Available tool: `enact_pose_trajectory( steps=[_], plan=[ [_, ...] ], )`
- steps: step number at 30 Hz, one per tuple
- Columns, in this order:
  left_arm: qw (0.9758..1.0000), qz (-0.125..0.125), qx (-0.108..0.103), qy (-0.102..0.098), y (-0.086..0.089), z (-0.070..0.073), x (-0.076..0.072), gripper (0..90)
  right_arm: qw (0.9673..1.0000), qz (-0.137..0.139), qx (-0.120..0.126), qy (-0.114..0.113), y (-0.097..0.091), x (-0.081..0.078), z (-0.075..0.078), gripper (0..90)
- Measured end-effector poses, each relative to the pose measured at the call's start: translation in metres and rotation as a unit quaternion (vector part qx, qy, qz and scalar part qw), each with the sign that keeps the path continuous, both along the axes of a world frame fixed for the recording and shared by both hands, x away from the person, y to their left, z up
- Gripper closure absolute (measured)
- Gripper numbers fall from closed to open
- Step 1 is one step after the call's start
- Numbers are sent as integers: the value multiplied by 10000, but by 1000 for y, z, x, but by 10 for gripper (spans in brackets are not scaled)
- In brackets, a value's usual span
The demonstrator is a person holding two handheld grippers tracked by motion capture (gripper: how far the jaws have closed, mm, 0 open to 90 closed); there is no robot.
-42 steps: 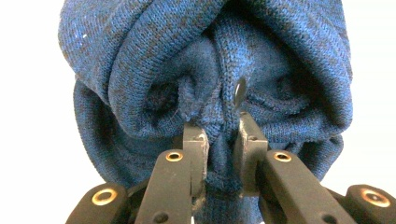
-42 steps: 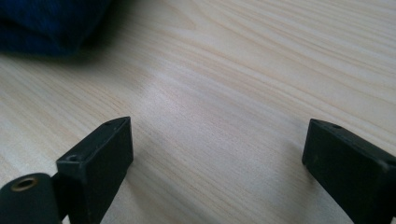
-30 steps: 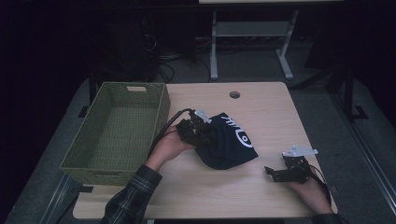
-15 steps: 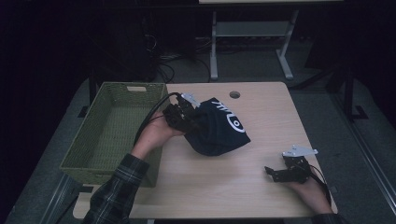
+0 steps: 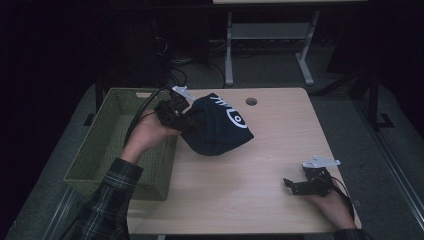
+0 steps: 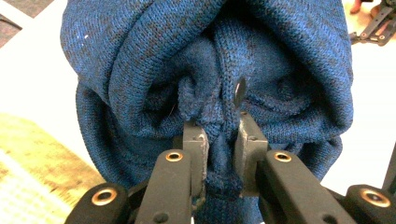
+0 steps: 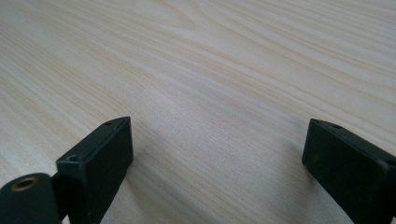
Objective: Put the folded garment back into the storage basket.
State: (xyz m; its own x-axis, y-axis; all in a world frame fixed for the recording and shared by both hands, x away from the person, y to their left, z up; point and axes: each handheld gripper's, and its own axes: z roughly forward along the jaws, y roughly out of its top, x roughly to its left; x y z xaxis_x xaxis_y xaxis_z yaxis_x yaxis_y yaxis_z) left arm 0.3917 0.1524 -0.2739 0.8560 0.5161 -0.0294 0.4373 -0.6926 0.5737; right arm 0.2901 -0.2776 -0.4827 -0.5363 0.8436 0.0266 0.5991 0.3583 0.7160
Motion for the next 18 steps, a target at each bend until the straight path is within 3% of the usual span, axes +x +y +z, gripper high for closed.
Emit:
enact_pose_trajectory(
  steps=[9,18],
  plan=[
    [9992,380,-59,-123,31,11,-2,773,10000,0,0,1,0,0,0,82],
    [9967,776,-137,-207,66,20,-3,773,10000,-6,-2,0,0,0,0,82]
  ],
)
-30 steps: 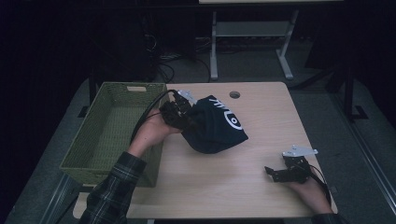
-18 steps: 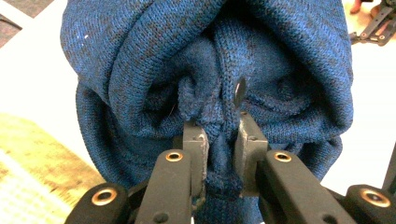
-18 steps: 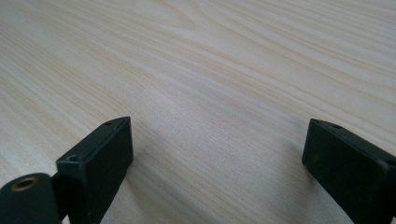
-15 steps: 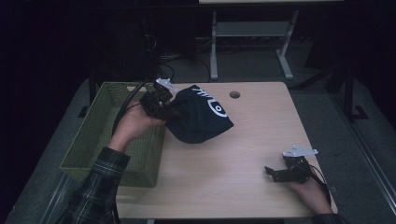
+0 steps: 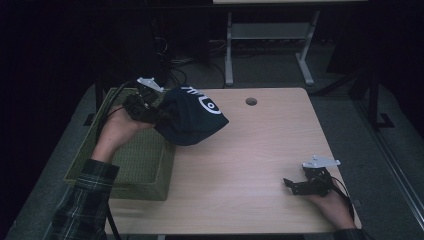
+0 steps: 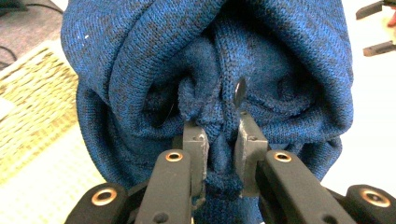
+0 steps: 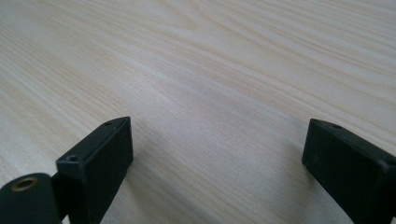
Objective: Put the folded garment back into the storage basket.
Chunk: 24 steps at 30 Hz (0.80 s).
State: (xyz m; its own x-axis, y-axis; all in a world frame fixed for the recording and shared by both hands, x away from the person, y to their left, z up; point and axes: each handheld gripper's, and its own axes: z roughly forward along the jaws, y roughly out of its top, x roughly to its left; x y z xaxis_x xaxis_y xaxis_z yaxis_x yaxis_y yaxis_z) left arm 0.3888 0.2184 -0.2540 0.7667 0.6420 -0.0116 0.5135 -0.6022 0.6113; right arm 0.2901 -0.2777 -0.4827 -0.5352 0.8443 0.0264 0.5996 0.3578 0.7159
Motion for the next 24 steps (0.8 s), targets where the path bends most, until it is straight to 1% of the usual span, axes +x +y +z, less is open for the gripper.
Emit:
enact_pose_trajectory(
  steps=[6,8,13,15,18,20,21,24],
  plan=[
    [9996,258,-61,-49,22,4,-1,773,10000,-14,3,3,0,0,0,82],
    [9994,334,-26,-79,30,5,-2,773,10000,-16,4,4,0,0,0,82],
    [9982,587,-75,-103,49,5,-3,773,10000,-15,4,6,0,0,0,82],
    [9974,697,-111,-106,57,5,-4,773,10000,-15,4,5,0,0,0,82],
    [9961,865,-100,-160,69,5,-5,773,10000,-6,3,-4,0,0,0,83],
    [9948,997,-110,-165,78,4,-7,773,10000,-8,4,-2,0,0,0,82],
    [9940,1075,-152,-159,82,3,-8,773,10000,-9,4,-1,0,0,0,82],
    [9915,1284,-150,-167,94,-1,-9,773,10000,-9,4,0,0,0,0,82]
  ],
)
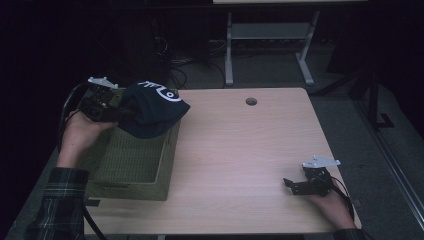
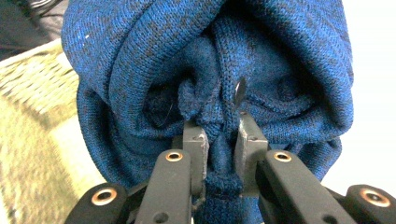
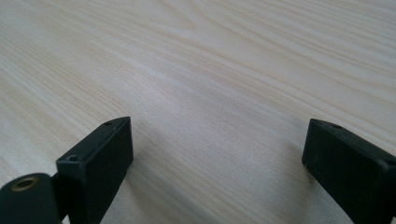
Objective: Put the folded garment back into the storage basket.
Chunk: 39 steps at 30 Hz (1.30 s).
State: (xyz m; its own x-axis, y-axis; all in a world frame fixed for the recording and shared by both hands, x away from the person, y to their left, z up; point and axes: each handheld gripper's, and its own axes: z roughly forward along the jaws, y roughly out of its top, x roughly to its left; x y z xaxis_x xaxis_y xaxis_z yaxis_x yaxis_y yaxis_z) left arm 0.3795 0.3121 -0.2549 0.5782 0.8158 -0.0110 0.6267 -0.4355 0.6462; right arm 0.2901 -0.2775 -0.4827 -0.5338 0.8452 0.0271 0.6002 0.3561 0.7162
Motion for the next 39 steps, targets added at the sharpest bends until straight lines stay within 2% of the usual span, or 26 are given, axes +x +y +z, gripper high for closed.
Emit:
enact_pose_trajectory(
  steps=[10,17,26,34,39],
  plan=[
    [9989,456,-4,117,32,-21,-4,773,10000,0,-3,-1,0,0,0,82],
    [9977,623,71,257,47,-38,-6,773,10000,-23,-1,1,0,0,0,83],
    [9963,755,91,390,52,-62,-3,772,10000,-27,3,2,0,0,0,83],
    [9947,836,189,571,49,-88,0,772,10000,-24,-1,-2,0,0,0,82],
    [9942,800,217,683,45,-102,2,771,10000,-23,-1,-3,0,0,0,82]
  ],
)
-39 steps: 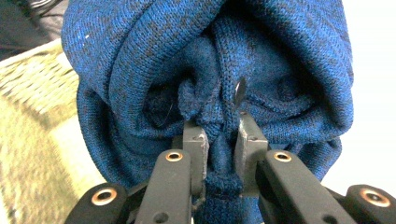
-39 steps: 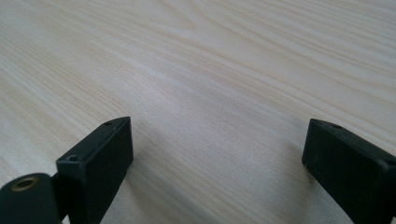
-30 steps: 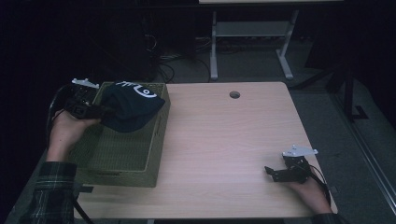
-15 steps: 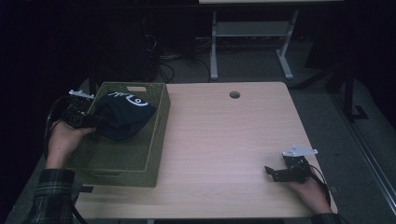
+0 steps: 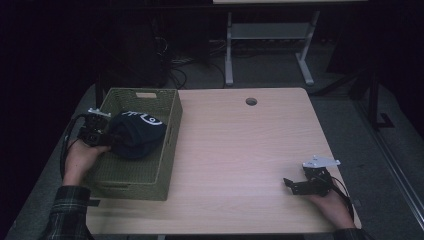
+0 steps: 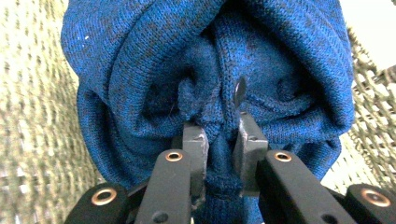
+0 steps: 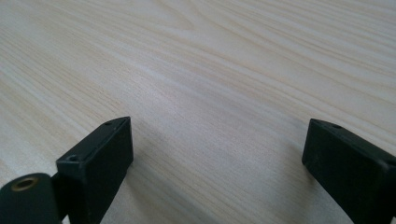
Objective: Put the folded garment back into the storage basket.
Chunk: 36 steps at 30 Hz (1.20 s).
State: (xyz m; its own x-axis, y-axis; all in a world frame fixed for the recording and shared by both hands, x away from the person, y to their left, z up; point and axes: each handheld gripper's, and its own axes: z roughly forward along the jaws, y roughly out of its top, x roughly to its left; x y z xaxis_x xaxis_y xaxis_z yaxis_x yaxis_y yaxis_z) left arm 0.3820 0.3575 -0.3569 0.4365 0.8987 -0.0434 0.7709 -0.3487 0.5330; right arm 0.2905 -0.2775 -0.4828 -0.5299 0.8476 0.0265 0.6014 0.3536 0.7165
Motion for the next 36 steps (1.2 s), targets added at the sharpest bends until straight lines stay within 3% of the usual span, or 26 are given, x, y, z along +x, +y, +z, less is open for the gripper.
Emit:
enact_pose_trajectory(
  steps=[9,14,24,27,36],
  plan=[
    [9998,39,86,188,-4,-23,7,770,10000,-2,1,1,0,0,0,83],
    [9994,40,30,336,-5,-36,8,766,10000,-3,2,2,0,0,0,83],
    [9977,-36,130,665,-6,-48,10,754,10000,-3,1,1,0,0,0,83],
    [9983,-17,106,580,-5,-47,10,710,10000,-5,4,6,0,0,0,83],
    [9998,81,-101,175,0,-26,3,399,10000,-5,3,5,0,0,0,83]
  ],
)
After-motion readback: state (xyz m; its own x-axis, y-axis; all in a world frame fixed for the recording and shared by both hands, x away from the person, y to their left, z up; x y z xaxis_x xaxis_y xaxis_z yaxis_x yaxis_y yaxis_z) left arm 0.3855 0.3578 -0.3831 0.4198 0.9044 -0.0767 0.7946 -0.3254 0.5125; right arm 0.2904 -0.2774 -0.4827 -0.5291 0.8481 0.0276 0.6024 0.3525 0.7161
